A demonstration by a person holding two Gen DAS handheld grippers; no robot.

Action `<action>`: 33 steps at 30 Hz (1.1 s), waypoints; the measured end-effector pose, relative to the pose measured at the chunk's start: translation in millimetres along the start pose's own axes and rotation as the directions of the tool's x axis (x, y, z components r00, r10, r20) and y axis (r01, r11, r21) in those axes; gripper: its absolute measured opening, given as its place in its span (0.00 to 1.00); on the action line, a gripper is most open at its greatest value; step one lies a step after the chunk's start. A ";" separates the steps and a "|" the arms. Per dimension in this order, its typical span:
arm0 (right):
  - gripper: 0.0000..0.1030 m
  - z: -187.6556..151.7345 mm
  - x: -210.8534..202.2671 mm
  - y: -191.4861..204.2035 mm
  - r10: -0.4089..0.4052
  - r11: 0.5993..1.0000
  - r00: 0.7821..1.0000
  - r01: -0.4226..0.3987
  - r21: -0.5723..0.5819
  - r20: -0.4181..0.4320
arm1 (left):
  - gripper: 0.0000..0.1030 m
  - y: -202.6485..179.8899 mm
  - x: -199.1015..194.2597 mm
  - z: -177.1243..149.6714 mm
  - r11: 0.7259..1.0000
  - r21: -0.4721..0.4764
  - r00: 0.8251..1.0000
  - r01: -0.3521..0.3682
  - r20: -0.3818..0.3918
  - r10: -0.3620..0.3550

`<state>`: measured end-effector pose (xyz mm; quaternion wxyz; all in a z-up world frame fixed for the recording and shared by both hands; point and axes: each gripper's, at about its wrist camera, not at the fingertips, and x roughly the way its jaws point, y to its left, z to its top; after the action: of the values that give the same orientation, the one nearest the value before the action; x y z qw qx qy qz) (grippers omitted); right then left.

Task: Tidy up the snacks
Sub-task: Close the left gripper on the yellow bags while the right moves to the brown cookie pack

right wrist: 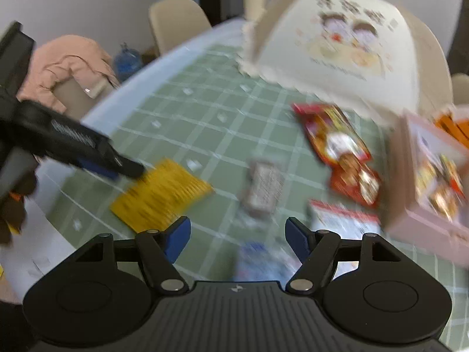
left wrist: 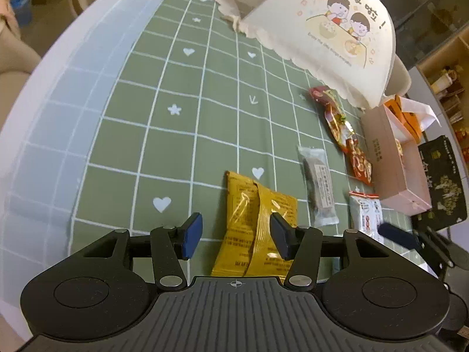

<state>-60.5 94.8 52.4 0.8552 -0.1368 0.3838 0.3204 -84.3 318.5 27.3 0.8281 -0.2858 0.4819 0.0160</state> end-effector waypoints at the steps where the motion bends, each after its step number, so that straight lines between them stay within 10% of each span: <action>1: 0.70 4.5 4.1 6.2 0.010 1.000 1.000 -0.010 -0.008 0.009 | 0.54 1.4 1.6 -0.6 1.000 -0.004 1.000 0.011 -0.003 -0.011; 18: 0.70 -10.6 52.2 13.9 -0.046 0.999 0.994 0.046 -0.004 -0.100 | 0.53 -16.6 34.8 1.2 0.976 0.059 0.976 0.208 -0.075 -0.203; 33: 0.70 -27.6 29.4 -23.2 -0.075 0.996 0.993 0.078 0.036 -0.094 | 0.29 -43.6 40.5 -13.7 0.983 0.103 0.987 0.153 -0.066 -0.146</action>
<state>-46.4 77.0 11.8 0.8507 -0.1491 0.4237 0.2730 -60.2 265.2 9.4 0.8269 -0.2767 0.4829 -0.0804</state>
